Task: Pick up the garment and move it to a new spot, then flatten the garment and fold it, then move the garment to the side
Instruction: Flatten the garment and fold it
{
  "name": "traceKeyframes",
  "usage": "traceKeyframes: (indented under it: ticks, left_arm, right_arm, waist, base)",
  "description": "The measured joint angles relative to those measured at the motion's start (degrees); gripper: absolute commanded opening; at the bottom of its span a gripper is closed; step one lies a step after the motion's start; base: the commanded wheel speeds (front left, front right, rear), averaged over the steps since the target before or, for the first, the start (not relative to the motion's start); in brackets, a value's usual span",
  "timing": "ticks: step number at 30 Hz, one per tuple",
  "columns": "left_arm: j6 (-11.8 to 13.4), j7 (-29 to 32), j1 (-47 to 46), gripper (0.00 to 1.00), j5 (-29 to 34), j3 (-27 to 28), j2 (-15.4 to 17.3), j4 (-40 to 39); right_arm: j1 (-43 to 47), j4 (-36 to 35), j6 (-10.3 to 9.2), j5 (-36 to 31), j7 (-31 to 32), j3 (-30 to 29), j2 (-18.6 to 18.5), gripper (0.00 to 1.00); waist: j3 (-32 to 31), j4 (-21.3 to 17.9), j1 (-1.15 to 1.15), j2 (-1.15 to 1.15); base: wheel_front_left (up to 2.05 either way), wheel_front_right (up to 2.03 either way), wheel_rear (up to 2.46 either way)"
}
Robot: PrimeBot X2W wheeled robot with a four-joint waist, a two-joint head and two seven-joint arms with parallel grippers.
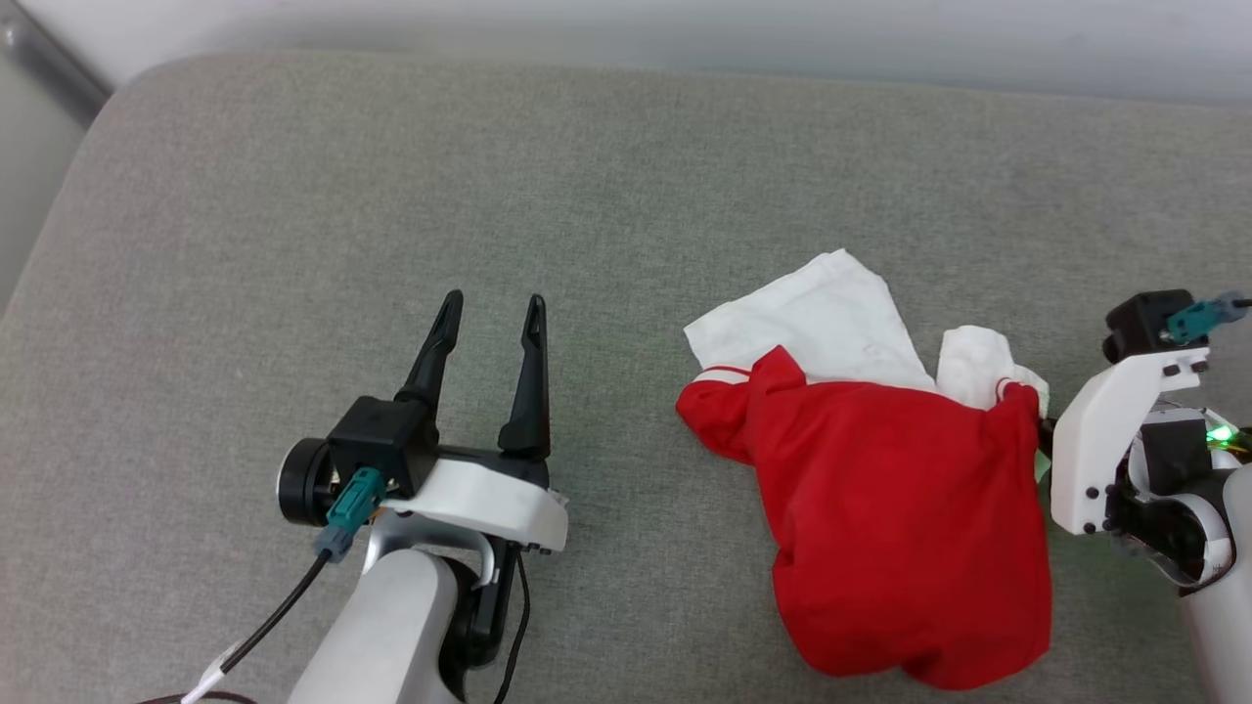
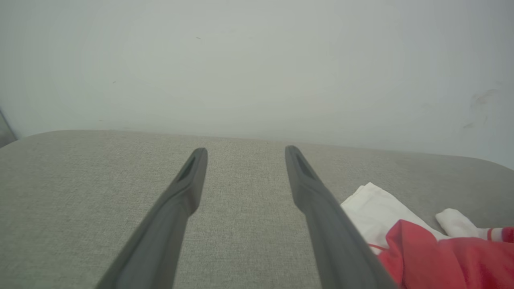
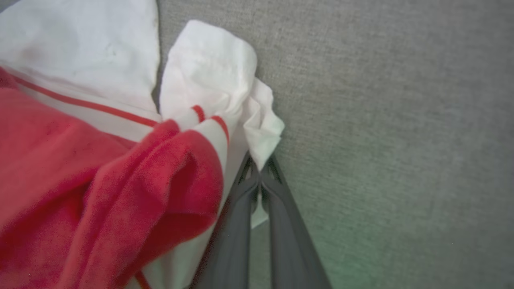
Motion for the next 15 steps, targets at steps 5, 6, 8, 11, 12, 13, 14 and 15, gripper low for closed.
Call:
traceKeyframes:
  ticks: [5, 6, 8, 11, 12, 13, 14, 15]
  left_arm:
    - [-0.5, 0.0, 1.5, 1.00, 0.5, 1.1, 0.0, 0.8]
    - [-0.6, 0.0, 1.7, 1.00, 0.7, 1.4, 0.0, 0.9]
    - [-0.7, 0.0, 2.4, 1.00, 0.7, 1.9, 0.0, 1.3]
    - [-0.9, 0.0, 3.5, 1.00, 0.6, 2.6, 0.1, 1.8]
    - [-1.0, 0.0, 3.8, 1.00, 0.6, 2.8, 0.1, 1.9]
    - [-1.0, 0.0, 4.0, 1.00, 0.6, 2.9, 0.1, 1.9]
    - [-1.0, 0.0, 4.2, 1.00, 0.6, 3.1, 0.1, 2.0]
    - [-1.1, 0.0, 4.5, 1.00, 0.6, 3.2, 0.1, 2.1]
  right_arm:
    - [-0.3, -5.1, 0.00, -2.2, -3.1, -1.5, -2.0, 0.00]
    - [-0.3, -6.5, 0.00, -2.6, -3.4, -2.6, -2.5, 0.00]
    - [0.1, -9.7, 0.00, -3.6, -3.7, -5.4, -3.2, 0.00]
    - [3.3, -14.3, 0.00, -5.2, -3.0, -11.1, -3.7, 0.00]
    - [5.1, -15.5, 0.00, -5.4, -2.5, -13.0, -3.6, 0.00]
    - [7.0, -16.4, 0.00, -5.5, -2.2, -15.1, -3.3, 0.00]
    - [8.8, -16.9, 0.00, -5.4, -1.6, -17.1, -2.7, 0.00]
    - [11.0, -17.1, 0.00, -5.4, -1.3, -19.4, -1.9, 0.00]
  waist:
    - [-1.9, -1.4, 0.00, 0.00]
    - [-2.3, -1.8, 0.00, 0.00]
    - [-3.3, -2.6, 0.00, 0.00]
    - [-4.8, -3.9, 0.00, 0.00]
    - [-5.3, -4.4, 0.00, 0.00]
    - [-5.7, -4.9, -0.01, 0.00]
    - [-6.1, -5.3, -0.01, 0.00]
    - [-6.5, -5.7, -0.01, 0.00]
  base:
    - [0.00, 0.00, 0.00]
    - [0.00, 0.00, 0.00]
    - [0.00, 0.00, 0.00]
    - [0.00, 0.00, 0.00]
    - [0.00, 0.00, 0.00]
    - [0.00, 0.00, 0.00]
    - [0.00, 0.00, 0.00]
    - [0.00, 0.00, 0.00]
